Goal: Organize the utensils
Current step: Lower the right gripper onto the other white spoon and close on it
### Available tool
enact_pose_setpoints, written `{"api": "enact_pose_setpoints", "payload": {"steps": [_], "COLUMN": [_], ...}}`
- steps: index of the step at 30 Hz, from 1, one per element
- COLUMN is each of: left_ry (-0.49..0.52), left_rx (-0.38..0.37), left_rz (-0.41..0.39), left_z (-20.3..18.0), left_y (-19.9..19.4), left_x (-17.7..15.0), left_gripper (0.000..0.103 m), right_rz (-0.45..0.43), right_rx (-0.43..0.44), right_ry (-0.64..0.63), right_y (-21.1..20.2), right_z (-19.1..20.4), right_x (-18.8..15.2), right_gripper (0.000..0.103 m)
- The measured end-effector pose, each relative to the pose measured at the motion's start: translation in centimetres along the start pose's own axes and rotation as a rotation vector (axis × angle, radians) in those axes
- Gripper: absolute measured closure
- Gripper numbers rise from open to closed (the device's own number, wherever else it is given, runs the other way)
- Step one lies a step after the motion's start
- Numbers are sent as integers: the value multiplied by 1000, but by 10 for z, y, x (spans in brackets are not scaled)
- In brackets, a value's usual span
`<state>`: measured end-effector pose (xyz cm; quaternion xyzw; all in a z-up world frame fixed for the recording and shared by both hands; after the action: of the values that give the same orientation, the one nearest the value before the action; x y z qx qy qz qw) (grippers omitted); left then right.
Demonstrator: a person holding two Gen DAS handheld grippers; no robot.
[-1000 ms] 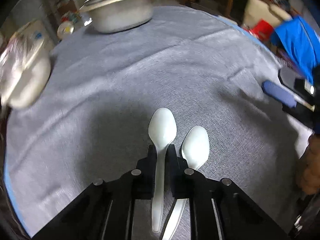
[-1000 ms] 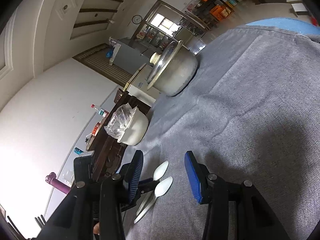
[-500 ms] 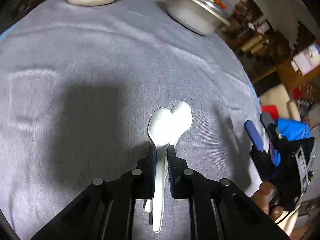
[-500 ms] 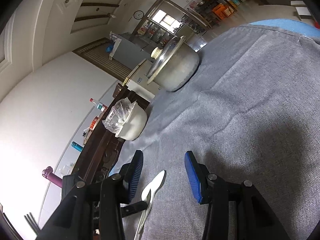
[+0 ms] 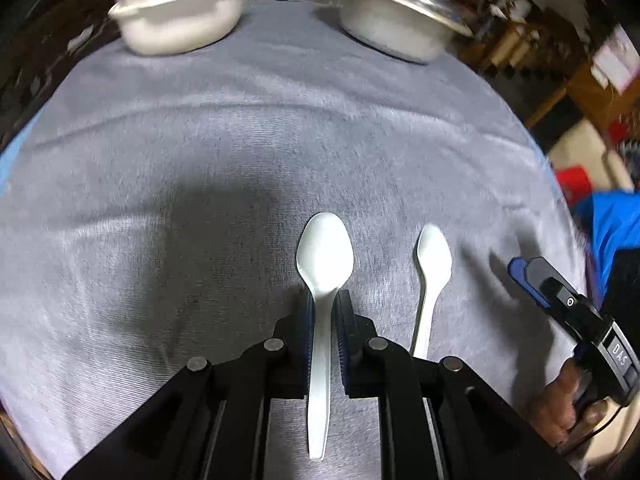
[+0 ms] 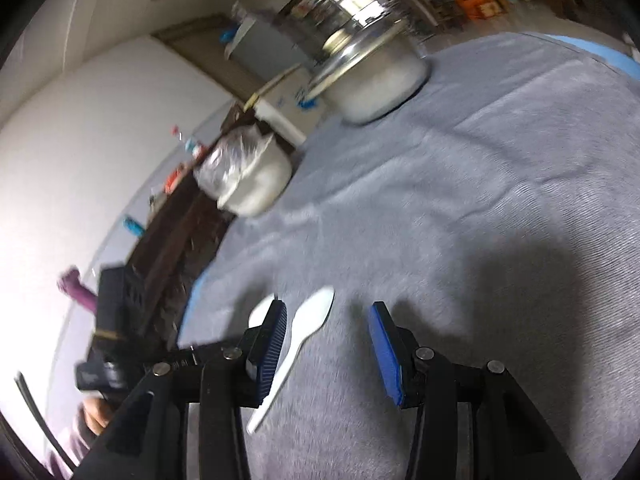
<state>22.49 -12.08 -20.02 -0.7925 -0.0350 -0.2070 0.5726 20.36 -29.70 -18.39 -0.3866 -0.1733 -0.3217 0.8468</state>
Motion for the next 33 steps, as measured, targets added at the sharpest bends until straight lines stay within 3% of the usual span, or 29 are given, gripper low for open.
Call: {"api": "enact_pose_setpoints", "payload": {"steps": [3, 8, 15, 19, 20, 22, 24, 27, 33], "left_ry": [53, 46, 37, 30, 36, 47, 59, 81, 104], "left_rx": [12, 33, 35, 28, 28, 22, 9, 4, 10], "left_rz": [14, -3, -29, -22, -20, -17, -12, -15, 29], "left_z": [-4, 14, 27, 32, 32, 28, 23, 15, 3], "left_y": [0, -9, -22, -22, -21, -21, -19, -16, 2], "left_x": [-3, 0, 6, 7, 9, 10, 12, 15, 18], "left_gripper": [89, 84, 81, 81, 81, 80, 65, 52, 50], "right_rz": [20, 64, 211, 158, 150, 141, 143, 146, 184], "right_rx": [11, -48, -257, -393, -428, -467, -469, -433, -351], "right_ry": [-24, -95, -272, -471, -524, -623, -612, -540, -366], "right_y": [1, 12, 55, 65, 67, 67, 60, 46, 24], "right_z": [10, 27, 45, 54, 54, 54, 45, 21, 7], "right_x": [-4, -2, -21, -29, -30, -32, -27, -13, 14], "right_gripper": [56, 56, 54, 55, 63, 67, 74, 76, 72]}}
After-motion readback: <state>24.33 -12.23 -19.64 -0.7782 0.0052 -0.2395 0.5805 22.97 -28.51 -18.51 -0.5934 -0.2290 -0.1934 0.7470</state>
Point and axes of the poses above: each gripper's, at about its wrist camera, not at the fingertips, and y roughly the way its jaws point, z to its left, x to its top, the point moved 8 cm from there along y, roughly the way its jaws point, and after that the axes turned 3 degrees about -x, right-handed, at the moved point
